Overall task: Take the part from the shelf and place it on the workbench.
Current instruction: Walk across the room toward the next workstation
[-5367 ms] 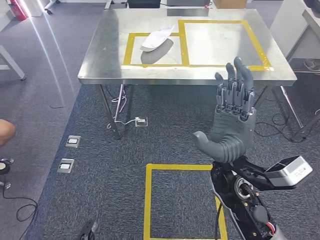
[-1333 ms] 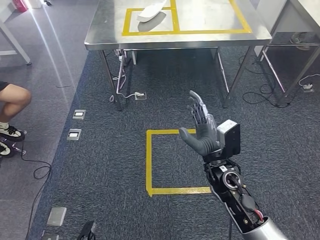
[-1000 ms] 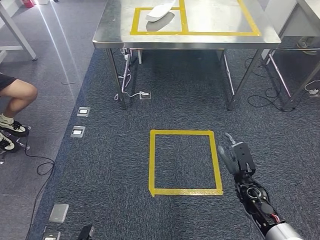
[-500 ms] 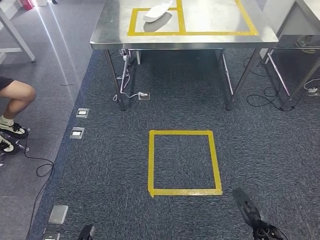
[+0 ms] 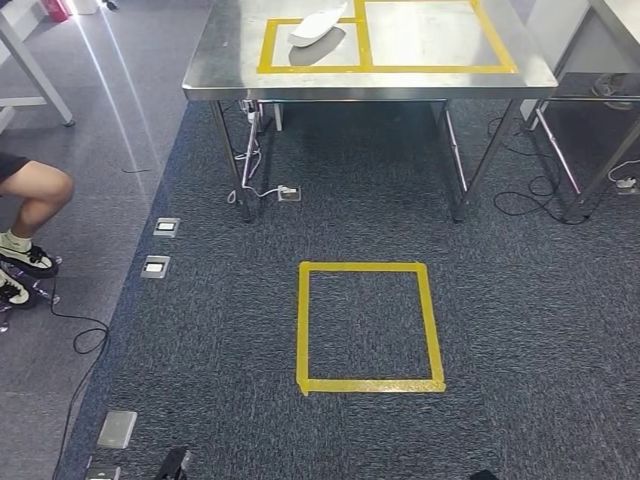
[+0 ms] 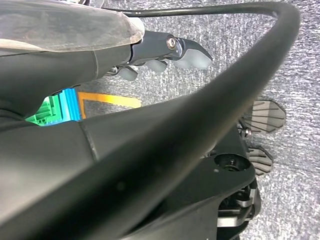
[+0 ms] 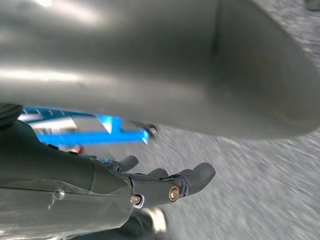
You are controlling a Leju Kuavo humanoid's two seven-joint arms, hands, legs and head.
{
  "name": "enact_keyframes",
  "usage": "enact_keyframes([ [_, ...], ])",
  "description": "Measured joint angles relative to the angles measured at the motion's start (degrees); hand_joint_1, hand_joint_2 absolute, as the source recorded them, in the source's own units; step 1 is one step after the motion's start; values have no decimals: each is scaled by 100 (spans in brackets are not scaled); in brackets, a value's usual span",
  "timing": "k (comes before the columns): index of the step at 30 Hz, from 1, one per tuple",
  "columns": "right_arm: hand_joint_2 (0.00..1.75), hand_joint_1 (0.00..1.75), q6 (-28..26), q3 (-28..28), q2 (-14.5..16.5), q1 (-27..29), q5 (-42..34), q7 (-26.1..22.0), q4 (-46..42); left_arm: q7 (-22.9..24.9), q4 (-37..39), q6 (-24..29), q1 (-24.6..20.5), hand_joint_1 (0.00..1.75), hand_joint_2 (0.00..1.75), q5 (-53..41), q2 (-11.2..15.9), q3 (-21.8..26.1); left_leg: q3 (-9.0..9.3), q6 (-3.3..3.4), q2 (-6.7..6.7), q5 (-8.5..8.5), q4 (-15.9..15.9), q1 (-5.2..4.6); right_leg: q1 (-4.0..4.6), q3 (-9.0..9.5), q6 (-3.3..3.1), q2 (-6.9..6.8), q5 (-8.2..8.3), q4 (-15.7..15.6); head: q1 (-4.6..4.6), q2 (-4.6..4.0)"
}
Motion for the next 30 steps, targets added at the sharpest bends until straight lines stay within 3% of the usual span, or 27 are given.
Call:
enact_keyframes([
  [5, 0, 0, -25, -36, 157, 114, -257, -52, 101, 28, 0, 12, -1, 0, 0, -10, -6, 0, 5, -1, 7, -1, 0, 0, 0, -1, 0, 3, 0, 0, -3, 0],
  [16, 0, 0, -381, -193, 334, 148, -505, -695, 249, 50, 0, 19, -9, 0, 0, -11, -12, -2, 11, -1, 7, -1, 0, 0, -1, 1, 0, 4, 0, 0, -1, 0],
  [19, 0, 0, -433, -220, 364, 149, -538, -757, 266, 52, 0, 19, -12, 0, 0, -18, -5, -2, 6, 61, 7, -25, 21, -39, -21, 11, 41, 7, 12, -27, -10, 0],
  [21, 0, 0, -450, -246, 377, 148, -559, -796, 280, 56, -1, 15, -19, 0, 0, -29, -10, -2, 59, 119, 32, 2, -68, -14, -20, 9, 82, 24, -10, -12, -25, 0],
  [23, 0, 0, -452, -270, 380, 148, -568, -820, 300, 61, -2, 7, -28, 0, 0, -44, -22, -2, 144, 147, 90, 38, -186, 35, -21, -153, 117, 36, -226, 354, 7, 0],
  [25, 0, 0, -453, -292, 383, 149, -569, -834, 316, 70, -2, 1, -35, 0, 0, -58, -26, -3, 187, 156, 154, 29, -213, 45, -63, -556, 166, 35, -604, 1185, 72, 0],
  [26, 0, 0, -455, -302, 386, 155, -570, -839, 323, 78, -2, -1, -38, 0, 0, -67, -25, -3, 197, 150, 182, 18, -211, 47, -94, -751, 197, 33, -727, 1563, 99, 0],
  [27, 0, 0, -457, -312, 388, 166, -570, -842, 330, 87, -2, -2, -40, 0, 0, -76, -26, -4, 210, 135, 207, 4, -208, 53, -130, -864, 229, 29, -745, 1758, 114, 0],
  [28, 0, 0, -460, -320, 391, 179, -571, -845, 338, 97, -2, -5, -41, 0, 0, -85, -30, -4, 226, 110, 228, -15, -198, 67, -169, -854, 265, 18, -640, 1704, 121, 0],
  [30, 0, 0, -466, -331, 397, 200, -574, -850, 349, 112, -2, -13, -43, 0, 0, -99, -35, -4, 262, 18, 269, -82, -137, 106, -254, -529, 360, -85, -221, 979, 147, 0],
])
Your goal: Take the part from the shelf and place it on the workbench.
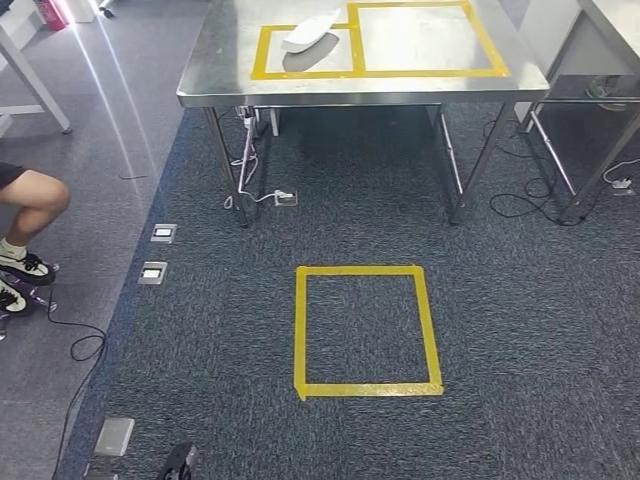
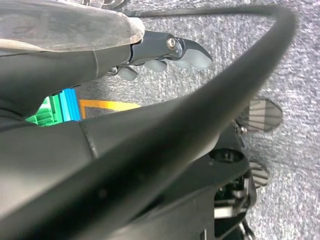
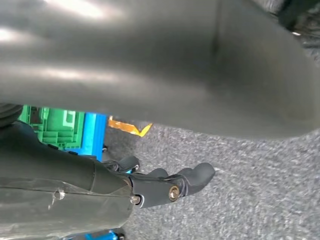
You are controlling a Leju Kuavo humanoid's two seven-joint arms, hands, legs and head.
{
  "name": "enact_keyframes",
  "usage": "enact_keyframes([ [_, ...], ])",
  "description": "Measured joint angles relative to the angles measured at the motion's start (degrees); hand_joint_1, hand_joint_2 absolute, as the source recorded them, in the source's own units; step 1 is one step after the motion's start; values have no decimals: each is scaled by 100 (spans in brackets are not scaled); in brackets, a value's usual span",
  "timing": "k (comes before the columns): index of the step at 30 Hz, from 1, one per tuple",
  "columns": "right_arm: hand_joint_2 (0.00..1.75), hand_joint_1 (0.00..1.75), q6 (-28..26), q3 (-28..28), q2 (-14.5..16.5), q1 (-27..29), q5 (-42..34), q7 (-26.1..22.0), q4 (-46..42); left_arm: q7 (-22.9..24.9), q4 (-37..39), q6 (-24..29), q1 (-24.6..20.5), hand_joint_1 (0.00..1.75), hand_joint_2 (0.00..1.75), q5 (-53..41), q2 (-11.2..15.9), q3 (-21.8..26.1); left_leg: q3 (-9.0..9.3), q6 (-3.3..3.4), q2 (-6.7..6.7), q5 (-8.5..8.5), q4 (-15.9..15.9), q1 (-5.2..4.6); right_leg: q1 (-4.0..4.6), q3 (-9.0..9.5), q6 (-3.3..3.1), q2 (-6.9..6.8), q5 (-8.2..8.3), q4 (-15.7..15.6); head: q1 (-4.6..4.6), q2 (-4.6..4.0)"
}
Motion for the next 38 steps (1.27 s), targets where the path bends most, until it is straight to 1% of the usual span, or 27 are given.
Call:
enact_keyframes([
  [1, 0, 0, -5, -2, 15, 3, -2, -4, 3, 4, 1, -3, -5, 0, 0, -5, 8, 0, 6, -61, 21, -49, 61, 12, -13, 175, 25, -52, 151, -381, 35, 0],
  [2, 0, 0, -12, -3, 33, 2, -3, -8, 6, 8, 2, -4, -11, 0, 0, -9, 22, 0, 3, -117, 40, -90, 116, 6, -15, 305, 6, -78, 228, -636, 58, 0],
  [3, 0, 0, -17, -4, 51, 1, -4, -11, 10, 10, 2, -4, -19, 0, 0, -12, 34, 0, -5, -160, 60, -119, 165, -2, -3, 357, -38, -79, 230, -742, 59, 0],
  [5, 0, 0, -27, -7, 69, 3, -5, -13, 20, 11, 2, -4, -33, 0, 0, -14, 40, 0, -13, -209, 99, -135, 201, 10, 34, 355, -184, 27, 202, -712, -2, 0],
  [7, 0, 0, -31, -8, 69, 11, -9, -13, 31, 12, 2, -5, -41, 0, 0, -14, 30, 0, -69, -242, 38, -255, 363, 47, 55, 344, -268, 108, 209, -707, -79, 0],
  [9, 0, 0, -35, -10, 69, 7, -22, -24, 40, 12, 2, -5, -45, 0, 0, -14, 24, 0, -359, -239, -105, -591, 971, 51, 75, 340, -329, 181, 219, -714, -157, 0],
  [11, 0, 0, -39, -13, 70, 1, -37, -38, 46, 12, 2, -5, -43, 0, 0, -15, 21, 0, -816, -191, -181, -918, 1820, 25, 121, 331, -368, 272, 219, -714, -241, 0],
  [12, 0, 0, -40, -14, 70, 1, -43, -41, 48, 13, 2, -5, -39, 0, 0, -16, 21, -1, -977, -153, -200, -951, 2074, 2, 147, 334, -385, 330, 216, -714, -269, 0],
  [13, 0, 0, -40, -14, 71, 2, -49, -43, 49, 13, 2, -5, -36, 0, 0, -16, 21, -1, -1035, -105, -220, -864, 2101, -27, 170, 343, -395, 395, 213, -714, -286, 0],
  [14, 0, 0, -40, -14, 72, 3, -56, -44, 49, 13, 2, -6, -37, 0, 0, -18, 21, -1, -975, -50, -252, -671, 1884, -63, 184, 355, -403, 461, 211, -714, -292, 0],
  [15, 0, 0, -40, -14, 75, 3, -61, -45, 50, 13, 2, -9, -41, 0, 0, -20, 24, -2, -822, 7, -322, -417, 1488, -103, 189, 366, -407, 525, 209, -714, -295, 0],
  [17, 0, 0, -39, -14, 93, -2, -67, -48, 50, 12, 2, -17, -61, 0, 0, -29, 35, -2, -496, 96, -543, -50, 679, -162, 195, 366, -404, 644, 203, -712, -310, 0],
  [18, 0, 0, -39, -15, 103, -3, -69, -49, 50, 12, 2, -21, -73, 0, 0, -33, 42, -3, -403, 114, -613, 22, 448, -178, 194, 353, -397, 696, 200, -710, -317, 0],
  [19, 0, 0, -38, -16, 109, -1, -70, -50, 50, 12, 2, -23, -85, 0, 0, -37, 46, -4, -365, 119, -631, 27, 350, -186, 190, 338, -382, 747, 199, -714, -322, 0],
  [21, 0, 0, -38, -21, 110, 9, -72, -51, 52, 12, 2, -23, -98, 0, 0, -38, 43, -4, -327, 122, -517, 36, 282, -169, 186, 303, -344, 811, 191, -714, -319, 0],
  [23, 0, 0, -38, -34, 108, 19, -73, -51, 59, 11, 2, -23, -100, 0, 0, -38, 36, -4, -269, 153, -390, 55, 192, -137, 213, 183, -305, 610, 25, -472, -278, 0],
  [25, 0, 0, -37, -45, 108, 15, -74, -50, 63, 10, 2, -23, -93, 0, 0, -39, 35, -5, -233, 187, -253, 50, 153, -135, 217, -139, -263, 300, -360, 233, -203, 0],
  [26, 0, 0, -37, -46, 109, 10, -75, -50, 63, 10, 2, -23, -88, 0, 0, -40, 37, -6, -229, 198, -184, 40, 155, -140, 201, -325, -239, 225, -535, 629, -174, 0],
  [27, 0, 0, -37, -48, 109, 5, -79, -51, 63, 10, 2, -23, -82, 0, 0, -40, 36, -7, -224, 198, -118, 31, 156, -142, 184, -451, -214, 184, -626, 908, -155, 0],
  [28, 0, 0, -39, -50, 108, 4, -84, -52, 65, 10, 2, -23, -78, 0, 0, -42, 33, -7, -217, 193, -59, 21, 159, -139, 169, -475, -189, 160, -602, 979, -141, 0],
  [29, 0, 0, -41, -52, 108, 7, -90, -54, 68, 10, 2, -23, -76, 0, 0, -45, 28, -7, -203, 179, -7, 8, 163, -130, 152, -374, -166, 131, -461, 800, -120, 0],
  [31, 0, 0, -45, -57, 107, 15, -104, -54, 75, 10, 2, -26, -76, 0, 0, -54, 20, -8, -162, 129, 84, -33, 183, -115, 135, 67, -137, -27, -62, -34, -61, 0],
  [32, 0, 0, -46, -60, 107, 13, -111, -56, 78, 10, 2, -27, -78, 0, 0, -61, 19, -9, -147, 95, 128, -59, 210, -122, 144, 263, -154, -115, 71, -424, -23, 0],
  [33, 0, 0, -46, -62, 107, 9, -119, -59, 79, 10, 2, -29, -80, 0, 0, -69, 20, -9, -138, 64, 173, -79, 229, -132, 157, 388, -188, -177, 130, -664, -6, 0],
  [34, 0, 0, -47, -65, 107, 3, -126, -62, 80, 10, 2, -29, -83, 0, 0, -77, 22, -9, -135, 38, 221, -91, 243, -143, 175, 432, -230, -194, 124, -755, -10, 0],
  [36, 0, 0, -50, -74, 107, 6, -137, -64, 86, 10, 2, -29, -92, 0, 0, -93, 22, -9, -131, -9, 305, -109, 261, -146, 183, 446, -321, -85, 146, -776, -57, 0],
  [38, 0, 0, -54, -82, 107, 10, -141, -64, 90, 10, 2, -29, -100, 0, 0, -100, 21, -9, -149, -60, 239, -178, 341, -129, 172, 449, -375, -6, 173, -798, -82, 0],
])
